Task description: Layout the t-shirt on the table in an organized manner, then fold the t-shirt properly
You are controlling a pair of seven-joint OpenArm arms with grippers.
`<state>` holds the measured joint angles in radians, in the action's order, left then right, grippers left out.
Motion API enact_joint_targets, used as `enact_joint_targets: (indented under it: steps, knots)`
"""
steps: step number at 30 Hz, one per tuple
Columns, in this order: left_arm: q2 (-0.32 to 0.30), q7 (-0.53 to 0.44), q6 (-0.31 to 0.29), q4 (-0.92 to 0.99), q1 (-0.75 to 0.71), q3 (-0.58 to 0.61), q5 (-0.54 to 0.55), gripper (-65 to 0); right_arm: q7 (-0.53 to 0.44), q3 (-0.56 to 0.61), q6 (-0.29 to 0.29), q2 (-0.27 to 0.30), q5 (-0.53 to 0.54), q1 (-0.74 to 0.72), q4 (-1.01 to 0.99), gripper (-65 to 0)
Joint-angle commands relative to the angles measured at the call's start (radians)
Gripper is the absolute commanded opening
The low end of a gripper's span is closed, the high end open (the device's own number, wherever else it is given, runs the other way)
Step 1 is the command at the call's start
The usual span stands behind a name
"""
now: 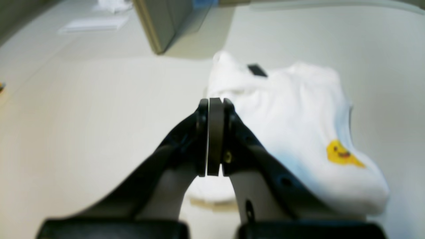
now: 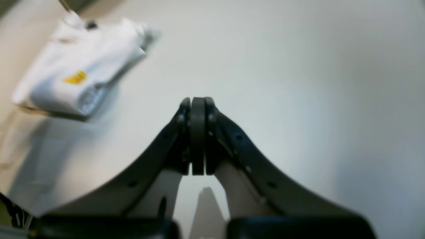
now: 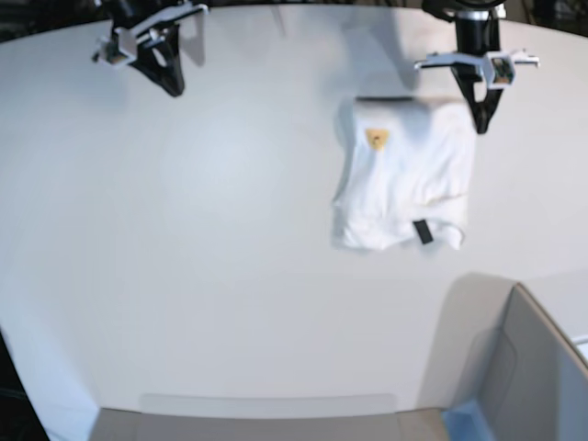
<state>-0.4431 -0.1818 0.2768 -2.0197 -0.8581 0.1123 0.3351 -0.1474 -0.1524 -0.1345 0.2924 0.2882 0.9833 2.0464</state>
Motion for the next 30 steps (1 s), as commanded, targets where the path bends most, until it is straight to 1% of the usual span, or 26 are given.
enact_joint_targets:
  steps: [1,3,4,6,9,11,13,15,17,18,19,21,22,23,25,27,30]
  knots:
    - [-0.007,-0.046,0.000,-0.019,-0.045,-0.003,-0.015,-65.0,-0.047,-0.005,-0.009,0.000,0.007,0.038,0.018,-65.0]
    - [-0.007,-0.060,0.002,-0.019,-0.122,-0.003,-0.015,-65.0,-0.071,-0.005,0.029,-0.011,0.006,0.107,0.018,-65.0]
    - [-0.007,-0.066,0.002,-0.019,-0.161,-0.003,-0.015,-65.0,-0.099,0.001,0.051,-0.012,0.006,0.142,0.018,-65.0]
    - [-0.007,-0.077,0.002,-0.019,-0.229,-0.003,-0.015,-65.0,-0.136,0.017,0.072,-0.012,-0.014,0.227,0.018,-65.0]
    - [-0.007,-0.094,0.003,-0.017,-0.293,-0.007,-0.015,-65.0,-0.195,0.027,0.121,-0.008,-0.145,0.325,0.017,-65.0]
    - [-0.007,-0.086,0.016,-0.016,-0.326,-0.003,-0.015,-65.0,-0.228,0.032,0.163,-0.009,-0.244,0.326,0.004,-65.0]
    - [-0.007,-0.083,0.058,-0.014,-0.367,0.014,-0.017,-65.0,-0.260,0.033,0.203,-0.012,-0.295,0.326,-0.013,-65.0]
    - [-0.009,-0.083,0.112,-0.005,-0.395,0.071,-0.031,-65.0,-0.288,0.035,0.243,-0.011,-0.297,0.326,-0.042,-65.0]
    - [-0.009,-0.083,0.166,0.015,-0.413,0.120,-0.093,-65.0,-0.306,0.041,0.281,-0.008,-0.297,0.326,-0.099,-65.0]
    - [-0.007,-0.083,0.189,0.029,-0.421,0.149,-0.129,-65.0,-0.323,0.043,0.290,-0.003,-0.297,0.326,-0.129,-65.0]
    - [-0.007,-0.083,0.213,0.044,-0.425,0.180,-0.164,-65.0,-0.347,0.053,0.298,0.008,-0.298,0.326,-0.163,-65.0]
    - [-0.007,-0.089,0.272,0.083,-0.424,0.249,-0.230,-65.0,-0.410,0.113,0.310,0.047,-0.298,0.326,-0.243,-65.0]
    - [-0.007,-0.091,0.302,0.103,-0.421,0.275,-0.256,-65.0,-0.443,0.145,0.324,0.078,-0.297,0.326,-0.275,-65.0]
    - [-0.007,-0.091,0.332,0.119,-0.418,0.297,-0.276,-65.0,-0.469,0.176,0.353,0.100,-0.297,0.326,-0.309,-65.0]
    - [-0.007,-0.094,0.361,0.147,-0.418,0.313,-0.294,-65.0,-0.510,0.231,0.395,0.115,-0.297,0.326,-0.376,-65.0]
    - [-0.007,-0.094,0.362,0.165,-0.418,0.315,-0.293,-65.0,-0.533,0.258,0.402,0.130,-0.297,0.326,-0.430,-65.0]
    - [-0.009,-0.094,0.364,0.210,-0.416,0.313,-0.288,-65.0,-0.553,0.261,0.405,0.133,-0.297,0.326,-0.530,-65.0]
